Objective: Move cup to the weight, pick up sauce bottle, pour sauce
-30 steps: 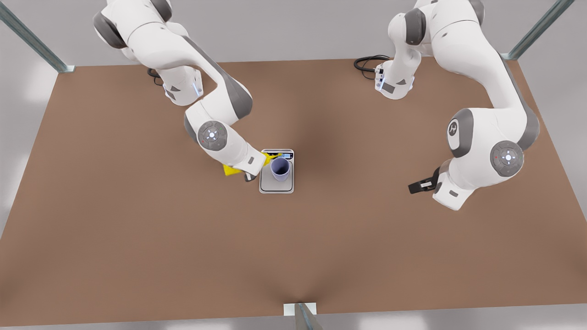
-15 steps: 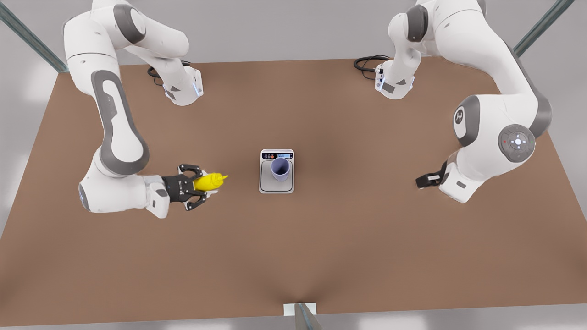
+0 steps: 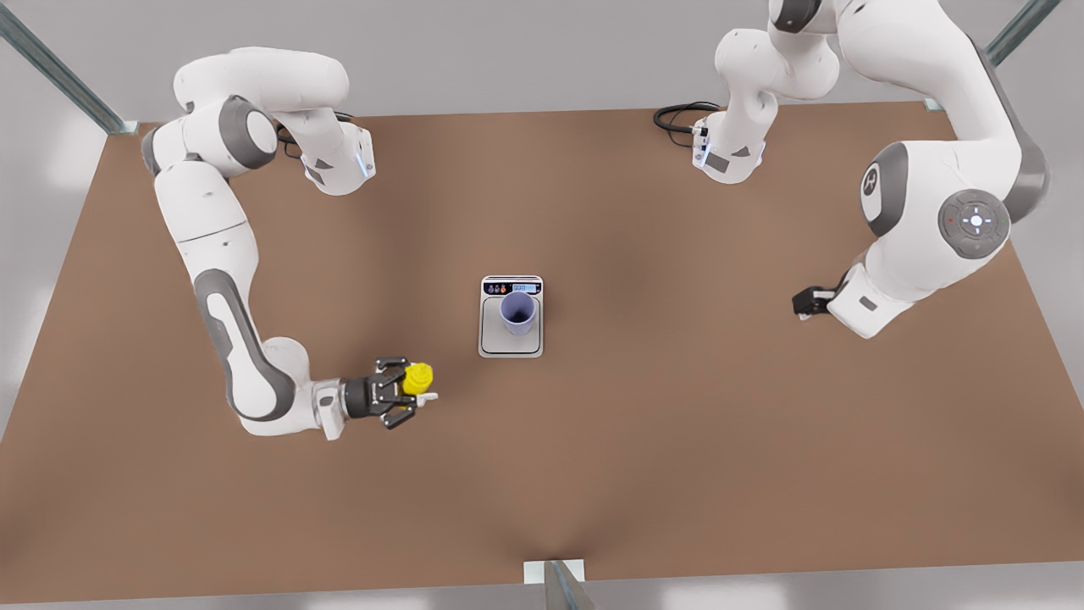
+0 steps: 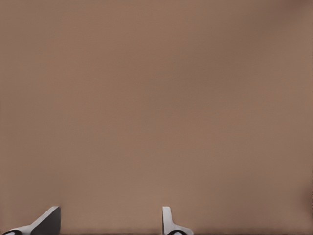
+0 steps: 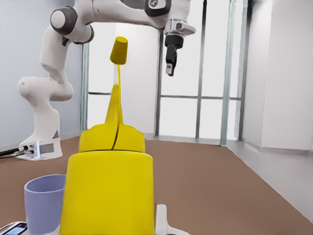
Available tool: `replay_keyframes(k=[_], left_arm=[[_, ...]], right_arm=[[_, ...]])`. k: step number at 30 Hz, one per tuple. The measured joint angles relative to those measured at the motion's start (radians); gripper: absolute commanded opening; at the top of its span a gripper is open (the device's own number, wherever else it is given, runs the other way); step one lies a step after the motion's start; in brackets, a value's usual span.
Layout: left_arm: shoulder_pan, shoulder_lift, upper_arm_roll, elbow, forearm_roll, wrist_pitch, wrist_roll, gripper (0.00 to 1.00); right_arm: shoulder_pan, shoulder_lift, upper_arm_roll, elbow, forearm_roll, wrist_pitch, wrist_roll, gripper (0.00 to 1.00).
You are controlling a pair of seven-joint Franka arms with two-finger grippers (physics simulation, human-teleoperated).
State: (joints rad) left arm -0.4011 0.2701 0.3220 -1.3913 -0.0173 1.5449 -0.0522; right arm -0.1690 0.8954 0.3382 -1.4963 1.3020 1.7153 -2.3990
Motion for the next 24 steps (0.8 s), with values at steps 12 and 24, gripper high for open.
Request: replay_keyframes(k=[12,24], left_arm=[[-0.008,0.006,0.000,0.000,0.011,-0.008,-0.003,1.00],[-0.154,0.041,0.001,0.001,0.010,-0.028,-0.018,1.00]], right_arm=[[0.044,0.114,0.000,0.017,0.139,-0.075,-0.084,0.44],[0.036,0.167,0.000,0.019,0.145,-0.111,-0.111,0.44]])
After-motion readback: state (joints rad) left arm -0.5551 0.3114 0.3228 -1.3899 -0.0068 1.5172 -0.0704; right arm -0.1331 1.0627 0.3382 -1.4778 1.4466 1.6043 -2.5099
